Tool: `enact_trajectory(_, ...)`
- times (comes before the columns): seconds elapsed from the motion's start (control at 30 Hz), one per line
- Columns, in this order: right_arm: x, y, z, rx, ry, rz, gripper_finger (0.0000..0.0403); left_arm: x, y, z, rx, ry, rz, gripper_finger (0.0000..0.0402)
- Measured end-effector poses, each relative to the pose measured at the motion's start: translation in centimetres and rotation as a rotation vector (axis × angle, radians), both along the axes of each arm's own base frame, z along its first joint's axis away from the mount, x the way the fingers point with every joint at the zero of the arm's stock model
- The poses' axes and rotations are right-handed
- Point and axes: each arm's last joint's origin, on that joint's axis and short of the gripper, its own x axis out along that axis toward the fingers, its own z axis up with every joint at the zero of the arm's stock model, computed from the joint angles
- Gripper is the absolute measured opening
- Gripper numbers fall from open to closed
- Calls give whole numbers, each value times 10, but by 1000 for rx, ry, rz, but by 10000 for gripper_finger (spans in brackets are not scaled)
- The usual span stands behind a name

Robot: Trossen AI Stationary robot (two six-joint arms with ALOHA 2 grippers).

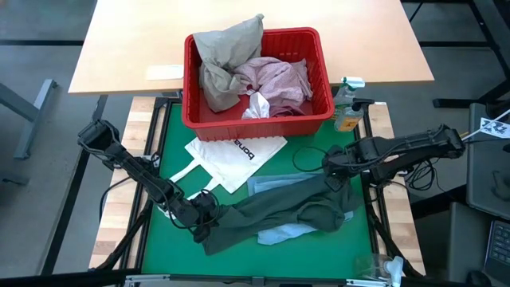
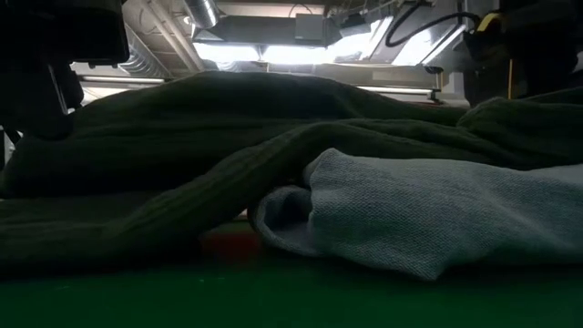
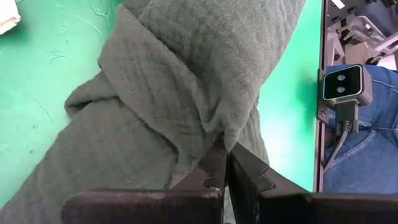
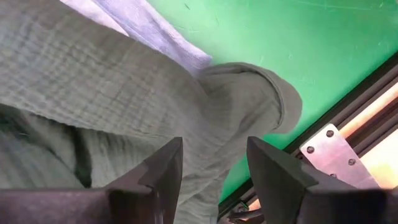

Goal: Fold laundry
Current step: Fold the green shirt

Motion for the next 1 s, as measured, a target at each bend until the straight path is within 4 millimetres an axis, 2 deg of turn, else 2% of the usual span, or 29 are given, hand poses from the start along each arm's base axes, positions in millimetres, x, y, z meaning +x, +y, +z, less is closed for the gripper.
enact_trajectory(0.23,9,3,-9,33,67,58,177,0,0,0,0,0,0,5)
enact_trajectory(0.33,14,4,-14,36,97,90,162,0,0,0,0,0,0,5)
enact_trajectory(0.43,18,5,-18,28,121,120,125,0,0,0,0,0,0,5)
enact_trajectory(0.63,21,4,-21,-34,123,159,13,0,0,0,1,0,1,5)
enact_trajectory(1.0,20,-6,-17,-285,107,155,8,2,-1,3,-24,-39,4,5)
